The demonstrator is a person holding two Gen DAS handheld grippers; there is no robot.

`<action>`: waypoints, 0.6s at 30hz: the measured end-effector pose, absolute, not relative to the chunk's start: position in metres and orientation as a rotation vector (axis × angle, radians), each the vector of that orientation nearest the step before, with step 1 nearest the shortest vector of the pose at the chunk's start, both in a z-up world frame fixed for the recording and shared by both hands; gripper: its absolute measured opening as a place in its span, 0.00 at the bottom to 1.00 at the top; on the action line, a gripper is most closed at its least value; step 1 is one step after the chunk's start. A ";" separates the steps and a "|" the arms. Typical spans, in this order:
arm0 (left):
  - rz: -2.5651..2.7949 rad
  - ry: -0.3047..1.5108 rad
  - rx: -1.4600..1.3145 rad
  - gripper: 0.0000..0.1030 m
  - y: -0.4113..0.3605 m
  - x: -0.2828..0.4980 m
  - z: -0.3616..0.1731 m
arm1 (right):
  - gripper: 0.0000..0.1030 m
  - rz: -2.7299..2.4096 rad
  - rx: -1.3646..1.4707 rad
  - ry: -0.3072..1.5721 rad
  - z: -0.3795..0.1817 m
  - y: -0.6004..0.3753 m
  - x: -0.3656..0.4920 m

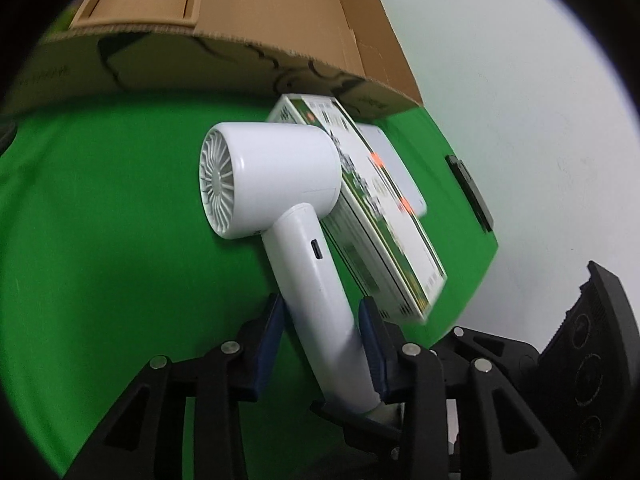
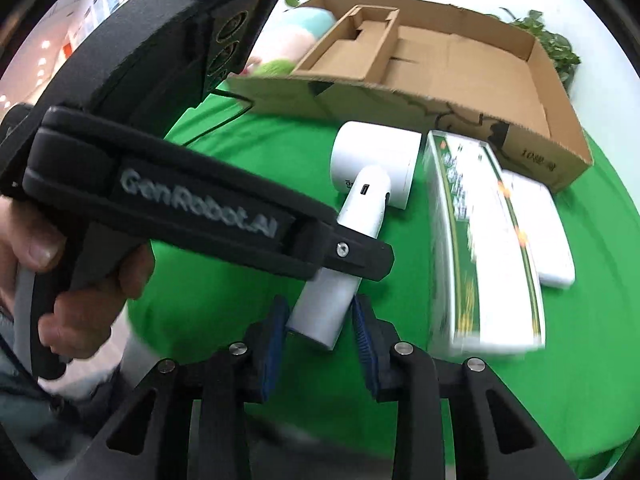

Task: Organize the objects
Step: 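Move the left gripper down to the white hair dryer handle, then close the left gripper on the hair dryer handle and lift it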

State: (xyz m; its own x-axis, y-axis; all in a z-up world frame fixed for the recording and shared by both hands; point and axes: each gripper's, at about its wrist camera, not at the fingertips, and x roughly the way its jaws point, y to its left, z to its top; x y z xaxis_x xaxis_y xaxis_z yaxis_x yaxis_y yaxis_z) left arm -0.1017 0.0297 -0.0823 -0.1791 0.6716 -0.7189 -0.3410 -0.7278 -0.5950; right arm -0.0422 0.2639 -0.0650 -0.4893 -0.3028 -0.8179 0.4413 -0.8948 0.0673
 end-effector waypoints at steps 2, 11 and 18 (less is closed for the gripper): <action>1.930 -0.470 -1.446 0.38 0.027 -0.100 -0.086 | 0.35 -2.367 1.294 0.209 -0.066 0.269 -0.039; 1.922 -0.614 -1.441 0.50 0.035 -0.127 -0.092 | 0.60 -2.442 1.336 0.090 -0.060 0.289 -0.070; 1.986 -0.585 -1.414 0.38 0.040 -0.122 -0.095 | 0.32 -2.480 1.339 0.159 -0.055 0.294 -0.075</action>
State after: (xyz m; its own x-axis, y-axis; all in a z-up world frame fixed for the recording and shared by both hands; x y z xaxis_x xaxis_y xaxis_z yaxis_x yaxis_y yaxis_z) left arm -0.1223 0.0405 -0.0947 -0.2312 0.7068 -0.6685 -0.2315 -0.7074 -0.6678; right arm -0.0749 0.2936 -0.0549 -0.5111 -0.2236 -0.8299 0.3276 -0.9434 0.0523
